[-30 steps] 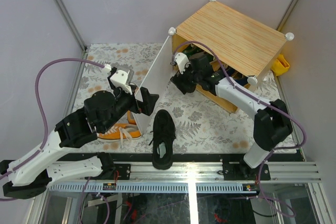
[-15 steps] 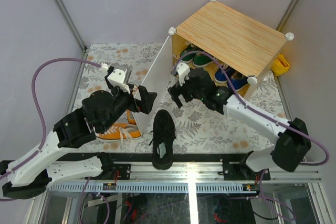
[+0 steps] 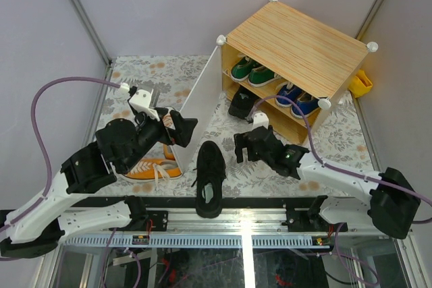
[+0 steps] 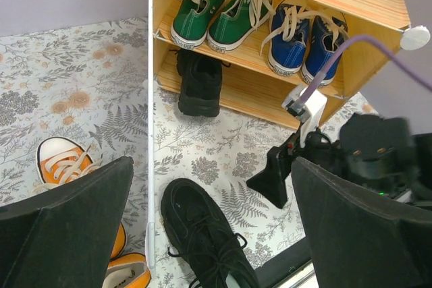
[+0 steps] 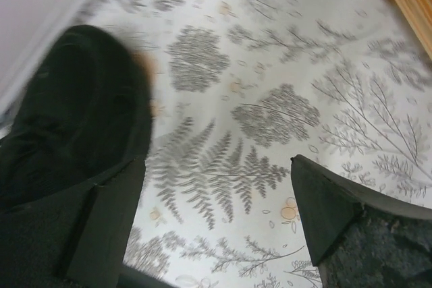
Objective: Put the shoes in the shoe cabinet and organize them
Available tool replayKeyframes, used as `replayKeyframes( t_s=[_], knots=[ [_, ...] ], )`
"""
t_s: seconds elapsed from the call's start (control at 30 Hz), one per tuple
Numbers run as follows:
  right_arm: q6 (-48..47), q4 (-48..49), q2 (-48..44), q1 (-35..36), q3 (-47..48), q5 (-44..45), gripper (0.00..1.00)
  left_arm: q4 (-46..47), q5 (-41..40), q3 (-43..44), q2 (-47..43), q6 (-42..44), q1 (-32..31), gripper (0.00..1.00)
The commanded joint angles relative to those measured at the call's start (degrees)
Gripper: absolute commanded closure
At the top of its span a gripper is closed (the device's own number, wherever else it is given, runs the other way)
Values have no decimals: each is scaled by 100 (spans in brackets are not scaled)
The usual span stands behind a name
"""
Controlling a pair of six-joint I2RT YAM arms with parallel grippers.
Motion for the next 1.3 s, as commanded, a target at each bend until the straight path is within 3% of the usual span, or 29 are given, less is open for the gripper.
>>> replayKeyframes(
  t_s=[0.0, 0.2, 0.5, 0.7, 1.17, 1.27],
  knots=[
    [1326, 1445, 364, 72, -595, 1643, 2, -19, 30, -39, -186, -84, 10, 0],
    [853, 2607, 1432, 62, -166, 2588, 0, -11, -32, -73, -335, 23, 5, 0],
    [-107, 3859, 2622, -169, 643, 2782, 1, 97, -64, -218, -415, 116, 3, 0],
    [-77, 3989, 3207, -391, 1010, 3181, 1, 117, -156, -319, -461, 171, 3, 0],
    [-144, 4111, 4016, -920, 1710, 3120, 0, 165, -282, -390, -471, 340, 3, 0],
    [-176, 4145, 4146, -930, 1812, 3076, 7, 181, -308, -419, -462, 364, 3, 0]
  ],
)
